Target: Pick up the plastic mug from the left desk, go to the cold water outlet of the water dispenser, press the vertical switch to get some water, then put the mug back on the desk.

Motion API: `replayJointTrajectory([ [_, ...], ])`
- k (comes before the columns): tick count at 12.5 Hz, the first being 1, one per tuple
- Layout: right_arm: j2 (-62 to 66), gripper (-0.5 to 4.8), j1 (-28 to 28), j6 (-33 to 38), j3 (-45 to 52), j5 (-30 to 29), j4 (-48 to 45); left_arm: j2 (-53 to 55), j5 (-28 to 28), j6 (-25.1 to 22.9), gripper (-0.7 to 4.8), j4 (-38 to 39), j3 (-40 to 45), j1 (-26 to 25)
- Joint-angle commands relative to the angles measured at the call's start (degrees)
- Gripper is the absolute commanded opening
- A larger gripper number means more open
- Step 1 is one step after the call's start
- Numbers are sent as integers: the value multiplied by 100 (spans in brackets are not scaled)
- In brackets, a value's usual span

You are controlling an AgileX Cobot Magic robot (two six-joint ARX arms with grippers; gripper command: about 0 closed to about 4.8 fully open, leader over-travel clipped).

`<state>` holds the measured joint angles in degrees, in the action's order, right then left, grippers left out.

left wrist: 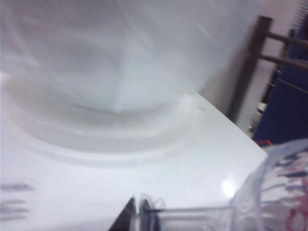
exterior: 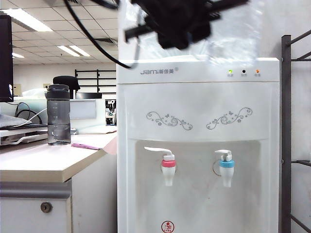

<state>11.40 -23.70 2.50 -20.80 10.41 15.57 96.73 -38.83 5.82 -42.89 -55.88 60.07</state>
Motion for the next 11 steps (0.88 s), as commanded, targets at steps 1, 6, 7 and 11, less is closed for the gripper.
replayJointTrajectory([
  [1, 7, -1, 0, 4, -11, 0, -76, -365, 28, 15, 3, 271, -26, -245],
  [6, 7, -1, 0, 4, -11, 0, -76, -1521, -15, 17, 3, 1878, -26, -859],
  [7, 7, -1, 0, 4, -11, -2, -76, -1587, -15, 17, 3, 1991, -26, -896],
  [11, 7, -1, 0, 4, -11, 0, -76, -2249, 153, 15, 3, 2677, -24, -1663],
])
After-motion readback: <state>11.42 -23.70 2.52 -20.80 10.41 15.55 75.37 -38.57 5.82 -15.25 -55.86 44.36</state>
